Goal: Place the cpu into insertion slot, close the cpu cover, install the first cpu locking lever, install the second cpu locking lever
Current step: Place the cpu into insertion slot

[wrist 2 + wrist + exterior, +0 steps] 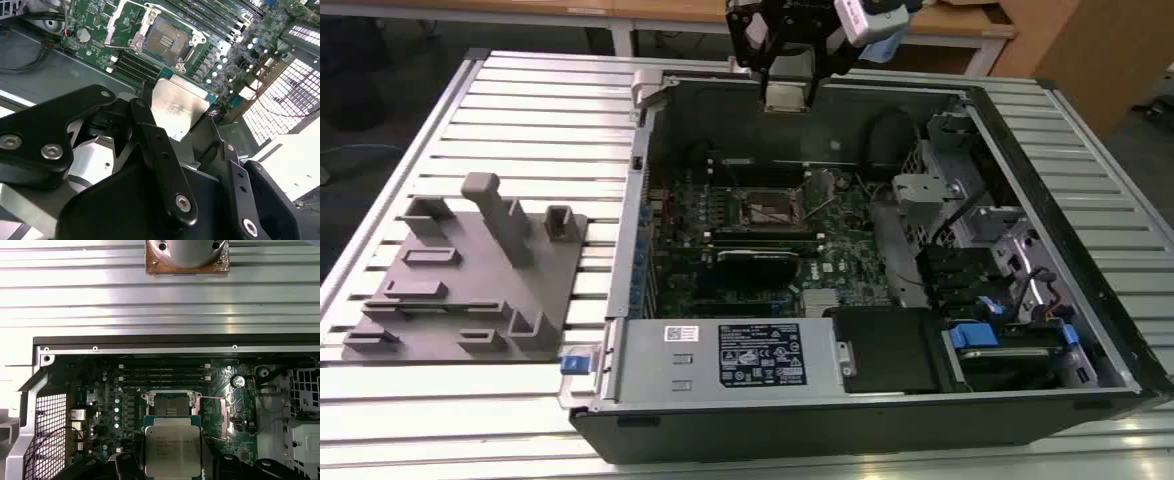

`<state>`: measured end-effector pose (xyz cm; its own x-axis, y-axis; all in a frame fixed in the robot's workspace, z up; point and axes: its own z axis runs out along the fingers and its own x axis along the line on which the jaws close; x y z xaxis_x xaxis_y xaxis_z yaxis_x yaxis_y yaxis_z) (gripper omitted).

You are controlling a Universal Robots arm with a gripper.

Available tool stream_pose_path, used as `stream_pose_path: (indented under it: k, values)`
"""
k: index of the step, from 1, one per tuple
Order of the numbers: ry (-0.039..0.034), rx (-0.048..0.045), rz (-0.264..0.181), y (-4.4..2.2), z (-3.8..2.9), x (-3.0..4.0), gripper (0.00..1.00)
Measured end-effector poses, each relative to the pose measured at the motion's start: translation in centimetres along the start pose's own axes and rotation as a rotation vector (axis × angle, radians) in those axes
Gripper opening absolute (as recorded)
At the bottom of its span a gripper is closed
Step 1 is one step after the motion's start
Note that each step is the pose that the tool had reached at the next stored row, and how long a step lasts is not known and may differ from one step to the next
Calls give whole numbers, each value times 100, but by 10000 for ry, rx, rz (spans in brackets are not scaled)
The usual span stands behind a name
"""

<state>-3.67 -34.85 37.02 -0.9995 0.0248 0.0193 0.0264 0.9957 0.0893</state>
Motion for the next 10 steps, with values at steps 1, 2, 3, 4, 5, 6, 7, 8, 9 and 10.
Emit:
stream_pose_path:
  k: [1, 2, 3, 4, 5, 6, 7, 8, 9, 10]
  values:
    - [0, 0, 0, 0, 0, 0, 54]
    - [0, 0, 0, 0, 0, 0, 54]
    - [0, 0, 0, 0, 0, 0, 54]
    - [0, 0, 0, 0, 0, 0, 54]
    - [0, 0, 0, 0, 0, 0, 54]
    - [0, 0, -1, 0, 0, 0, 54]
    - [0, 0, 0, 0, 0, 0, 54]
    - [0, 0, 0, 0, 0, 0, 54]
    - [-1, 0, 0, 0, 0, 0, 54]
    - [0, 0, 0, 0, 0, 0, 54]
